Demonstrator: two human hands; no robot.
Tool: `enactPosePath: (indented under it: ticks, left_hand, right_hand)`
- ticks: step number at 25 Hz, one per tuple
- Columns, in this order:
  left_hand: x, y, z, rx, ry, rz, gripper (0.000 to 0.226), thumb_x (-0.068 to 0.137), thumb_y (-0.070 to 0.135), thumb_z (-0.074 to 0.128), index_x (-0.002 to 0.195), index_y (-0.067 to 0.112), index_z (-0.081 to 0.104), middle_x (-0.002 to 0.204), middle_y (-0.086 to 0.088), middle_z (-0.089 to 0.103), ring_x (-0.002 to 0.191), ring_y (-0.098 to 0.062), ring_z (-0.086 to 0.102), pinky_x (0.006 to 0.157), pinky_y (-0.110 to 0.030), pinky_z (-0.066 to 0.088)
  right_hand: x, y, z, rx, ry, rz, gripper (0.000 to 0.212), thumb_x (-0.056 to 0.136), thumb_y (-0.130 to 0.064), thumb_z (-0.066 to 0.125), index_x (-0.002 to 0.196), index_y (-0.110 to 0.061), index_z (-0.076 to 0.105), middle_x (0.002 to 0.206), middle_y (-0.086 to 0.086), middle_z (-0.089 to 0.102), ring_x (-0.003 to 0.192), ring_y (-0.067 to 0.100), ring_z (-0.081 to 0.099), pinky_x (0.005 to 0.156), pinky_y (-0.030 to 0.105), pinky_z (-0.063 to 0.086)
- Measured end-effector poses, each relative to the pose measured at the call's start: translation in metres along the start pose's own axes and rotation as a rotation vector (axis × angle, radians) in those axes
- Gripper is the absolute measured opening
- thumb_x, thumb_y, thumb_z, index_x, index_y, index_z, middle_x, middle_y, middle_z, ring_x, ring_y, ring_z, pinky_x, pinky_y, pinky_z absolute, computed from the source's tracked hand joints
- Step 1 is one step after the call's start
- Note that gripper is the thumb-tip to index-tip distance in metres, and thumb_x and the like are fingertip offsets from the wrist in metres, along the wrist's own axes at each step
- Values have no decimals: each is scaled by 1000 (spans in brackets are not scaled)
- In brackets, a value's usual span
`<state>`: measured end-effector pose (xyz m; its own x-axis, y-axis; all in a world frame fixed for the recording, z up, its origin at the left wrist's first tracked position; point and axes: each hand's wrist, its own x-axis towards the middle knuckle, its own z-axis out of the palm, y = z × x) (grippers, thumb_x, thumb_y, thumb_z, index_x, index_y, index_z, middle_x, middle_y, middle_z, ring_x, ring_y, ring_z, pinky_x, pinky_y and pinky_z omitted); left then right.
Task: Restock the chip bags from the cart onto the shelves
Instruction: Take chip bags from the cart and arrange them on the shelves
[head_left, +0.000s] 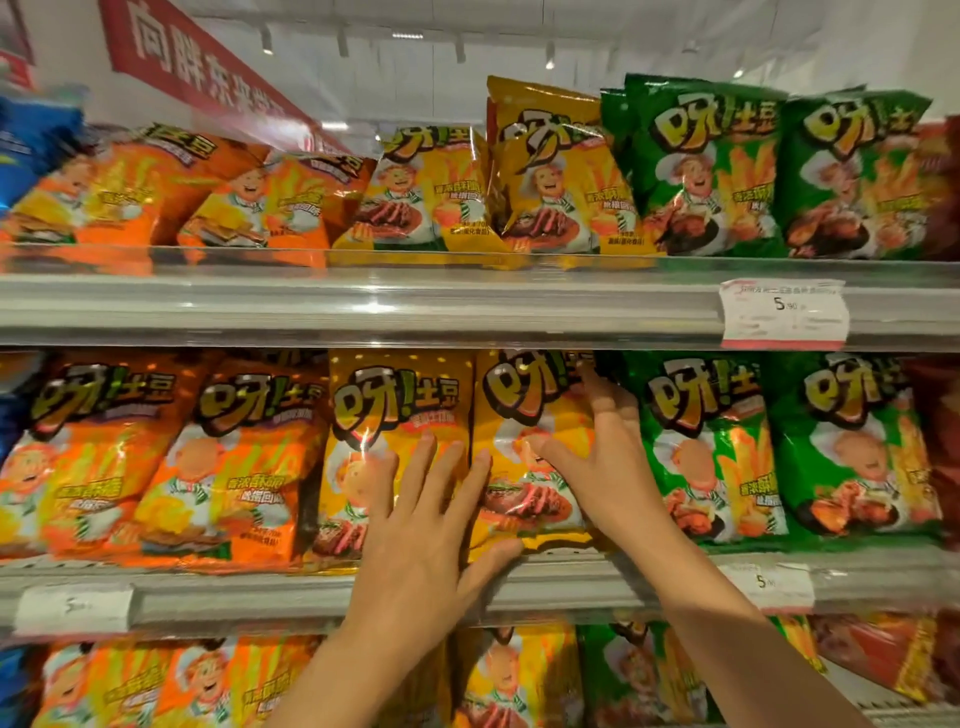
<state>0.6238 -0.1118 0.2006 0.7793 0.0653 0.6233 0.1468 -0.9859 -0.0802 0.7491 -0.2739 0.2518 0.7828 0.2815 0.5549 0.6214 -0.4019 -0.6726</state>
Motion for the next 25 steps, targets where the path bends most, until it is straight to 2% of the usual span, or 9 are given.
enactPosePath:
  ticks: [3,6,9,12,16,21,25]
  left_hand:
    - [-3,-5,0,-17,25,35,63,103,60,22,154,25,39,158,-4,41,152,-29,25,120,-56,18]
    - [-2,-5,0,-50,35,32,61,101,57,31,151,25,44,156,-4,44,151,-29,28,119,-55,18]
    - [-3,-5,1,-71,26,35,54,98,55,38,146,32,51,156,-4,44,151,-30,26,120,-55,14]
    - [-5,-7,1,-52,17,72,49,100,58,36,142,39,53,160,-6,38,154,-31,18,122,-55,8]
    - [-9,-7,6,-3,16,99,67,98,73,28,149,33,45,165,-8,27,156,-31,8,122,-57,6]
    - [-14,-8,14,64,21,157,78,98,73,25,157,23,31,166,-14,19,155,-35,7,120,-60,13]
    - [-14,-9,18,71,16,169,75,98,70,28,156,22,34,165,-16,19,155,-37,8,120,-61,15]
  right_hand:
    - [-5,3,3,-10,27,-11,85,91,-41,72,158,-40,19,164,-1,16,149,23,28,101,27,30]
    - [-13,4,3,-19,4,-17,84,93,-43,68,159,-39,15,163,-8,14,149,18,26,103,27,30]
    - [-24,4,7,-83,-77,-26,87,93,-51,65,159,-36,11,164,-14,8,153,15,17,112,30,29]
    - [-33,7,11,-113,-124,-27,95,90,-57,66,161,-34,6,166,-13,6,155,14,11,120,35,26]
    - [-31,5,14,-172,-83,-18,100,85,-71,58,160,-38,1,163,-10,11,154,19,16,116,41,33]
    - [-28,4,16,-219,-70,19,110,73,-89,45,158,-40,-2,164,-8,9,153,21,18,116,43,35]
    - [-29,-1,15,-253,-71,35,104,81,-82,48,160,-35,0,165,-5,8,154,23,18,116,43,35]
